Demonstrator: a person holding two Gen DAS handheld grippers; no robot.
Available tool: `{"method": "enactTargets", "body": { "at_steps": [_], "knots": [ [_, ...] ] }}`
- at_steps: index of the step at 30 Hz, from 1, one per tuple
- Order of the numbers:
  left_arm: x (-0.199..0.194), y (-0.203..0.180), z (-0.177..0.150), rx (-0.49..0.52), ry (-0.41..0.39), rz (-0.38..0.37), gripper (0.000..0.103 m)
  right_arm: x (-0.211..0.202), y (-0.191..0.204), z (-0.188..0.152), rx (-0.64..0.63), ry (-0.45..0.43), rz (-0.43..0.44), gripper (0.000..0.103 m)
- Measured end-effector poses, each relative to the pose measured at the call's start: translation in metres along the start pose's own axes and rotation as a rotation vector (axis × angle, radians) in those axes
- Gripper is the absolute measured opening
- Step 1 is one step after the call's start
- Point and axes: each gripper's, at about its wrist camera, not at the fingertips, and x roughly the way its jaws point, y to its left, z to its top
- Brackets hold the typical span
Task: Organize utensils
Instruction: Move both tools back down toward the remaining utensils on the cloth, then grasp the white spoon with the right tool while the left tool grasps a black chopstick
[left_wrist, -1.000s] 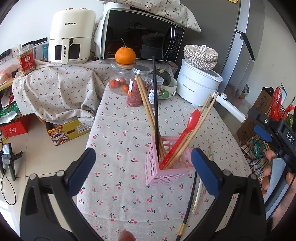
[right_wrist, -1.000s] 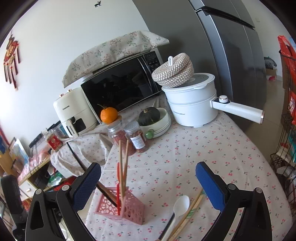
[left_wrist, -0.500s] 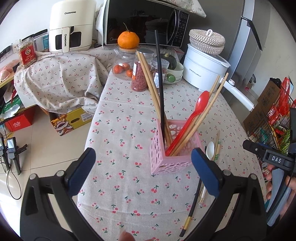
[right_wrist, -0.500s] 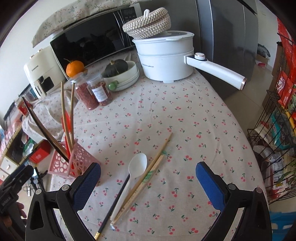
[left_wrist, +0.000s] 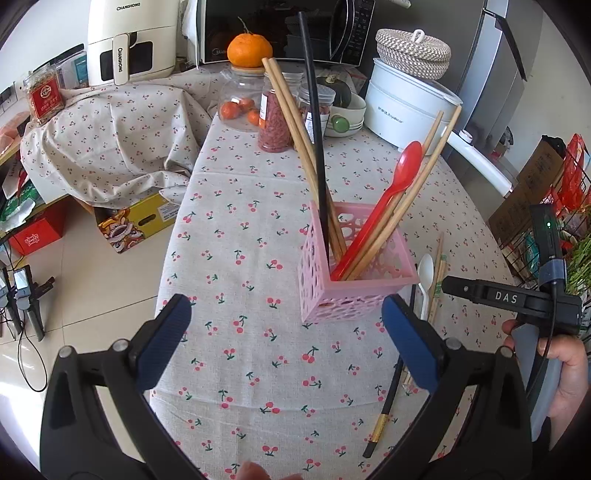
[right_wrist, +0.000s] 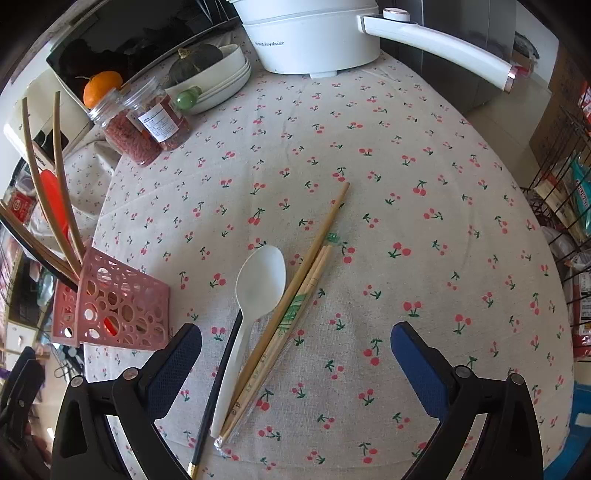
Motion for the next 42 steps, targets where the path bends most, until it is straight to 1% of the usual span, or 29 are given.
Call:
{"method": "enactTargets", "body": {
  "at_steps": [5,7,10,11,12,13,15,16,18,19,21,23,24,28,32,34,36,39,42],
  "knots": [
    [0.0,0.002,0.0,-0.008,0.0,-0.008,0.102,0.008,0.013,0.0,-0.039,0.021,-0.017,0.103],
    [0.0,0.003,0.0,-0.011,-0.002,-0.016,0.102,0.011,0.017,0.0,-0.051,0.027,-0.009,0.103],
    [-0.002,0.003,-0.001,-0.011,-0.007,-0.027,0.102,0.011,0.02,0.002,-0.046,0.025,0.021,0.097],
    [-0.002,0.003,-0.001,-0.01,-0.009,-0.029,0.102,0.01,0.021,0.002,-0.042,0.027,0.034,0.092],
    [-0.002,0.003,-0.001,-0.01,-0.01,-0.031,0.102,0.01,0.021,0.002,-0.038,0.03,0.047,0.084],
    [-0.002,0.003,-0.001,-0.01,-0.011,-0.032,0.102,0.01,0.022,0.002,-0.034,0.034,0.057,0.08],
    [-0.002,0.003,-0.001,-0.01,-0.011,-0.032,0.102,0.012,0.023,0.001,-0.032,0.047,0.064,0.065],
    [-0.003,0.003,-0.001,-0.01,-0.012,-0.032,0.102,0.013,0.023,0.0,-0.035,0.055,0.075,0.061],
    [-0.003,0.003,-0.001,-0.009,-0.014,-0.034,0.102,0.016,0.025,-0.001,-0.038,0.068,0.099,0.043],
    [-0.003,0.002,-0.001,-0.009,-0.015,-0.036,0.102,0.017,0.025,-0.002,-0.039,0.071,0.109,0.04],
    [-0.004,0.002,-0.001,-0.007,-0.017,-0.04,0.102,0.018,0.027,-0.002,-0.04,0.074,0.135,0.028],
    [-0.004,0.001,-0.002,-0.001,-0.018,-0.046,0.102,0.02,0.028,-0.001,-0.037,0.075,0.148,0.023],
    [-0.004,0.0,-0.002,0.002,-0.017,-0.05,0.102,0.021,0.028,-0.001,-0.035,0.076,0.146,0.021],
    [-0.007,-0.006,-0.004,0.016,-0.011,-0.081,0.102,0.029,0.026,0.0,-0.017,0.091,0.128,0.018],
    [-0.012,-0.018,-0.009,0.068,-0.018,-0.115,0.102,0.036,0.025,0.0,-0.008,0.114,0.137,0.013],
    [-0.012,-0.025,-0.011,0.097,0.002,-0.135,0.102,0.036,0.025,0.0,-0.005,0.119,0.141,0.012],
    [-0.012,-0.034,-0.014,0.138,0.024,-0.143,0.102,0.034,0.022,-0.001,-0.013,0.117,0.126,0.009],
    [-0.009,-0.056,-0.023,0.239,0.047,-0.13,0.102,0.026,0.01,-0.003,-0.018,0.101,0.091,0.009],
    [-0.002,-0.084,-0.034,0.339,0.076,-0.12,0.102,0.018,-0.011,-0.003,0.005,0.099,0.091,0.009]
  ]
}}
